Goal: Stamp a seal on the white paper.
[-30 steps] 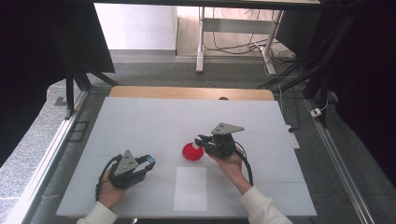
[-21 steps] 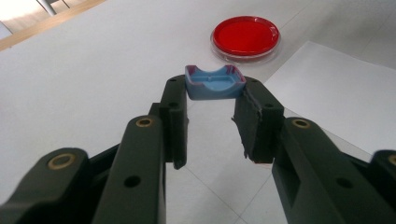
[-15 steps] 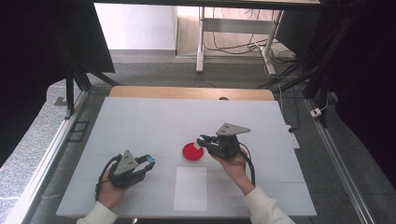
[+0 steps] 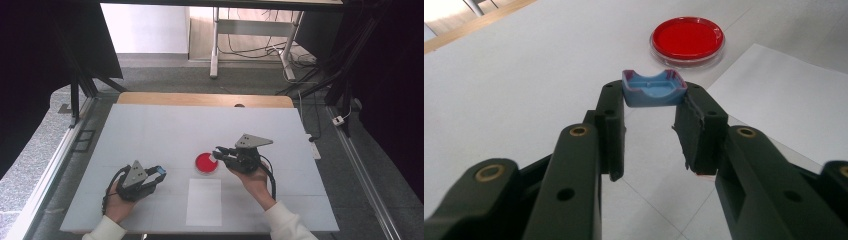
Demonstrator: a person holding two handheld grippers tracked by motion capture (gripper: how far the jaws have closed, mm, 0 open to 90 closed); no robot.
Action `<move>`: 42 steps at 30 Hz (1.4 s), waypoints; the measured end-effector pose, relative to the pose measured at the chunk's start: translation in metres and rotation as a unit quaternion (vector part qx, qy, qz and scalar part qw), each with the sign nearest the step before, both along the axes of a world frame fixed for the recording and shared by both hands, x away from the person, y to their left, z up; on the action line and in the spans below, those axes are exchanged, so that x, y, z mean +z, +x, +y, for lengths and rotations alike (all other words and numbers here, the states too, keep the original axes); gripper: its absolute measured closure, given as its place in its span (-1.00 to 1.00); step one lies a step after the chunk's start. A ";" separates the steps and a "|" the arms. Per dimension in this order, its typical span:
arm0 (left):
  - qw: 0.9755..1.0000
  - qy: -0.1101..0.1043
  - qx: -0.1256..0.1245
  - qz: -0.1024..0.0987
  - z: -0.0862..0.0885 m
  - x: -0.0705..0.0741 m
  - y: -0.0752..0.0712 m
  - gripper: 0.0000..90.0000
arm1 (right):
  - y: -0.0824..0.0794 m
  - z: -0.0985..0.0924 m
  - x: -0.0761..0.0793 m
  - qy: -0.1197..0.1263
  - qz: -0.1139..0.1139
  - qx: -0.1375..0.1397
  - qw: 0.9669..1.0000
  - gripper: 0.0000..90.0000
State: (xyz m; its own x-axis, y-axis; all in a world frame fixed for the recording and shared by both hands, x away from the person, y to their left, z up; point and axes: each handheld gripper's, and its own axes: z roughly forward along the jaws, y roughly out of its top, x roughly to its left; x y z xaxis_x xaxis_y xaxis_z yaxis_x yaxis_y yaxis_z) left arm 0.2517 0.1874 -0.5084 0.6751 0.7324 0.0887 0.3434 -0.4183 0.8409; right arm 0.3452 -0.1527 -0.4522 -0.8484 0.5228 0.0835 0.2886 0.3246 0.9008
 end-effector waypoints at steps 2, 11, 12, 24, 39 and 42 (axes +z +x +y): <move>1.000 -0.001 0.001 -0.001 0.000 0.000 0.000 0.45 | -0.001 -0.001 0.000 0.001 -0.001 0.001 1.000 0.67; 1.000 0.001 -0.001 -0.001 0.000 0.000 0.000 0.44 | -0.007 -0.004 -0.002 -0.005 0.002 0.004 1.000 0.68; 1.000 0.001 0.000 -0.001 0.000 0.000 0.000 0.45 | -0.007 -0.005 -0.002 -0.007 0.003 0.004 1.000 0.68; 1.000 0.000 0.002 -0.002 0.001 0.000 0.000 0.44 | -0.019 -0.004 0.001 -0.012 -0.002 0.022 1.000 0.67; 1.000 -0.004 0.003 -0.003 0.000 0.000 0.000 0.44 | -0.034 -0.004 0.002 -0.020 -0.001 0.040 0.999 0.67; 1.000 -0.003 0.003 -0.003 0.000 0.000 0.000 0.44 | -0.037 -0.003 0.001 -0.022 0.000 0.043 0.999 0.67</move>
State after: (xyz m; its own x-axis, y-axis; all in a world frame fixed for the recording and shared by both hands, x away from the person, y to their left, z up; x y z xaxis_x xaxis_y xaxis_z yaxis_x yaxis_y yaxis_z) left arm 0.2518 0.1878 -0.5082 0.6707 0.7364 0.0882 0.3407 -0.4116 0.8453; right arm 0.3086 -0.1552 -0.4514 -0.8906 0.4504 0.0631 0.2585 0.3870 0.8851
